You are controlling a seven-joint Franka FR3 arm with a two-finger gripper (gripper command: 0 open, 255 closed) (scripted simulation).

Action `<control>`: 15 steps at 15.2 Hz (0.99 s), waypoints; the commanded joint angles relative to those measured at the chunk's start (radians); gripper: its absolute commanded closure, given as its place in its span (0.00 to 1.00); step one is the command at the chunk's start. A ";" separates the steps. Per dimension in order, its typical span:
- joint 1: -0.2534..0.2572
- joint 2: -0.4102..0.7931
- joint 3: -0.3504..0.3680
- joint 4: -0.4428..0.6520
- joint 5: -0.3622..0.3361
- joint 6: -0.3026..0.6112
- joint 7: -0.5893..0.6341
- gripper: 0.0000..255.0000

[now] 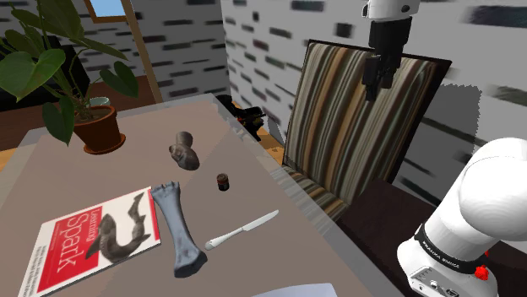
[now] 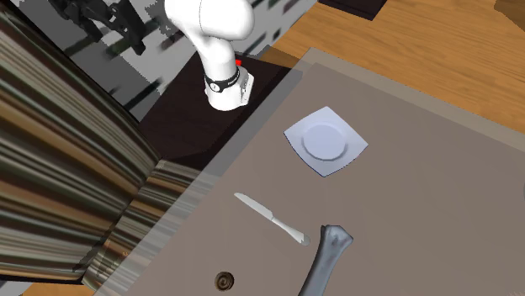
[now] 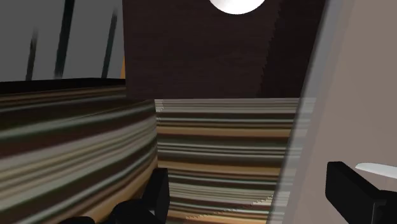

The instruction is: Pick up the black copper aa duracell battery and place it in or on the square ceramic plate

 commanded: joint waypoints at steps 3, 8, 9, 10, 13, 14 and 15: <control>0.011 0.030 0.023 -0.024 0.024 0.058 0.033 0.00; 0.038 0.128 0.082 -0.060 0.076 0.206 0.112 0.00; 0.044 0.151 0.094 -0.063 0.085 0.236 0.127 0.00; 0.049 0.176 0.105 -0.065 0.094 0.265 0.142 0.00; 0.063 0.256 0.140 -0.062 0.115 0.353 0.186 0.00; 0.067 0.285 0.151 -0.058 0.121 0.381 0.200 0.00; 0.071 0.314 0.163 -0.053 0.126 0.409 0.215 0.00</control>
